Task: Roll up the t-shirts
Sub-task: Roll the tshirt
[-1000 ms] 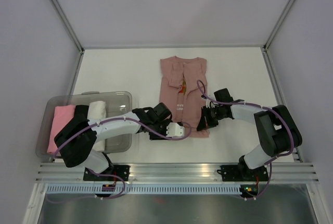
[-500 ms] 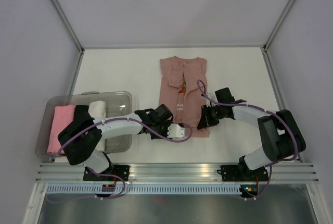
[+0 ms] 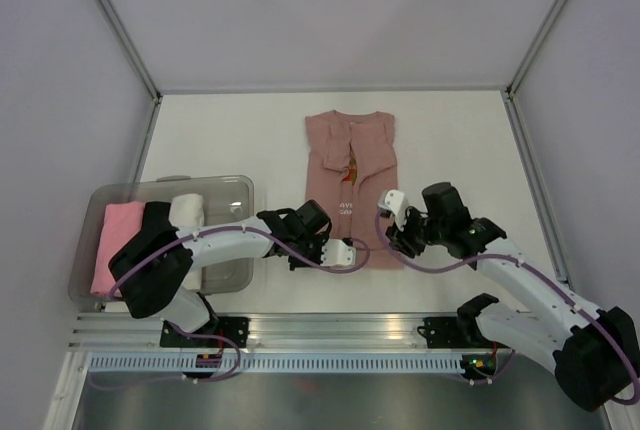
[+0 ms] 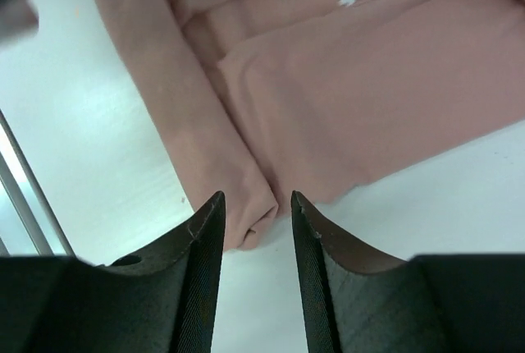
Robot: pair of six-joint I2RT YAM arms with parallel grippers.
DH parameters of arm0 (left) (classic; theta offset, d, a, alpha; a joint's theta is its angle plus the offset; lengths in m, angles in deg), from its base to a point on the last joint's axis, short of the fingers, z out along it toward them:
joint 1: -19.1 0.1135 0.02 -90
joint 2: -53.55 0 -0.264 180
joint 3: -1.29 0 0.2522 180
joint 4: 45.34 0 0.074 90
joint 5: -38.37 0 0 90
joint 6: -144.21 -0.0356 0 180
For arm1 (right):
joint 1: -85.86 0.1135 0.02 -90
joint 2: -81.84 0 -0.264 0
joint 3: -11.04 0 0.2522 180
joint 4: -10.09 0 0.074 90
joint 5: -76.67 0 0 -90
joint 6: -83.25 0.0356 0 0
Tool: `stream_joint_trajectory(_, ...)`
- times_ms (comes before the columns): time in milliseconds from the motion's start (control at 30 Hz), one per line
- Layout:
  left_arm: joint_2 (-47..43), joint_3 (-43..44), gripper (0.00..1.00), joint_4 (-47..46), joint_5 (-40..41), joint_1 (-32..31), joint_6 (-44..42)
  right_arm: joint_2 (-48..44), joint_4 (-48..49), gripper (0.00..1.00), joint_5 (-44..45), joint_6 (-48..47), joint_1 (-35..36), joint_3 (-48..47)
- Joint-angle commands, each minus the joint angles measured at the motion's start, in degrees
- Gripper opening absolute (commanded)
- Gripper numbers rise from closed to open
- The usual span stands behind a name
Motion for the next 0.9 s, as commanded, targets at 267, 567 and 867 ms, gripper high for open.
stream_joint_trajectory(267, -0.87, 0.25, 0.02, 6.56, -9.69, 0.91, 2.34, -4.98, -2.76, 0.51, 14.50, -20.11, 13.86, 8.87)
stream_joint_trajectory(567, -0.43, 1.05, 0.02, 7.09, -9.95, 1.70, 2.52, -2.60, -2.85, 0.54, 15.64, -17.83, 21.96, 8.78)
stream_joint_trajectory(867, -0.16, 1.66, 0.02, 7.70, -11.27, 3.20, 2.52, -2.08, -1.54, 0.58, 18.10, -16.34, 23.55, 10.97)
